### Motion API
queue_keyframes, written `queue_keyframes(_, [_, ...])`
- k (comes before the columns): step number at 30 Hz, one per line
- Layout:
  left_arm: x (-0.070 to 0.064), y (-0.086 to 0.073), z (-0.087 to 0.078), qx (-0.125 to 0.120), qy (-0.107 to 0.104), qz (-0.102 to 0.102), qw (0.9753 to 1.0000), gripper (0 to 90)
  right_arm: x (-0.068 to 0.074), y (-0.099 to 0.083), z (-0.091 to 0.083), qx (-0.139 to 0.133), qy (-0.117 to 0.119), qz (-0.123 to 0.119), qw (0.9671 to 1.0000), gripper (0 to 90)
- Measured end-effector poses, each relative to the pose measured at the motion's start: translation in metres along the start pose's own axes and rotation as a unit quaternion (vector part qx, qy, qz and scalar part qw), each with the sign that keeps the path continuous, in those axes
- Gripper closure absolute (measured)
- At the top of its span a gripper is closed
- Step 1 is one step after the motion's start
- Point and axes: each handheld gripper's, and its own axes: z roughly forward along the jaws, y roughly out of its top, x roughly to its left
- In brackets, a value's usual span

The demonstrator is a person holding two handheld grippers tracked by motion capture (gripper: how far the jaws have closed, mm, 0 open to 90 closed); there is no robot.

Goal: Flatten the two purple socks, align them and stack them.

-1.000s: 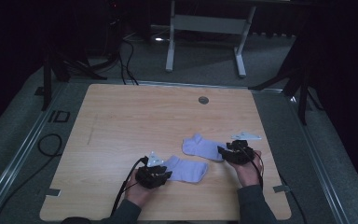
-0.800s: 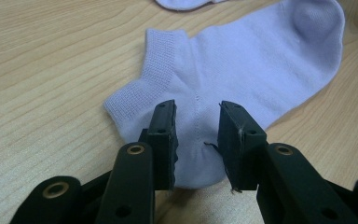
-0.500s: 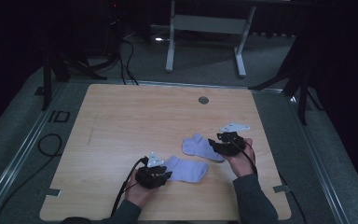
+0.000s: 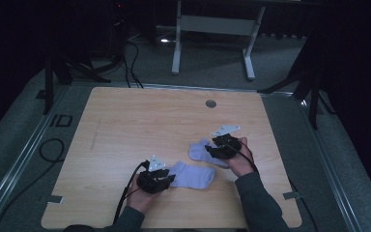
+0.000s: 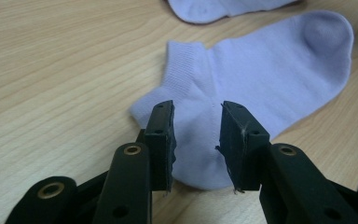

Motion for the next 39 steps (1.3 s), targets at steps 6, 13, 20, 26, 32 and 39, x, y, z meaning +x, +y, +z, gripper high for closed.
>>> queue_keyframes(6, [0.007,0.0,-0.003,-0.003,0.009,-0.008,0.9999,64.6,0.005,0.001,0.019,0.022,0.026,-0.021,0.9992,53.6])
queue_keyframes(13, [0.012,0.0,-0.005,-0.004,0.014,-0.014,0.9998,64.4,0.003,0.0,0.039,0.044,0.053,-0.029,0.9972,47.4])
queue_keyframes(20, [0.012,0.0,-0.005,-0.003,0.014,-0.014,0.9998,64.3,-0.005,-0.003,0.053,0.052,0.083,-0.004,0.9952,46.9])
queue_keyframes(26, [0.011,0.0,-0.006,-0.003,0.017,-0.013,0.9998,64.3,-0.005,-0.003,0.053,0.053,0.074,-0.008,0.9959,52.9])
queue_keyframes(32, [0.012,0.0,-0.006,-0.004,0.017,-0.013,0.9998,64.3,-0.003,-0.001,0.053,0.052,0.072,-0.004,0.9961,67.0])
queue_keyframes(39, [0.012,0.0,-0.007,-0.004,0.017,-0.013,0.9998,64.1,0.005,0.001,0.055,0.047,0.069,-0.009,0.9964,85.3])
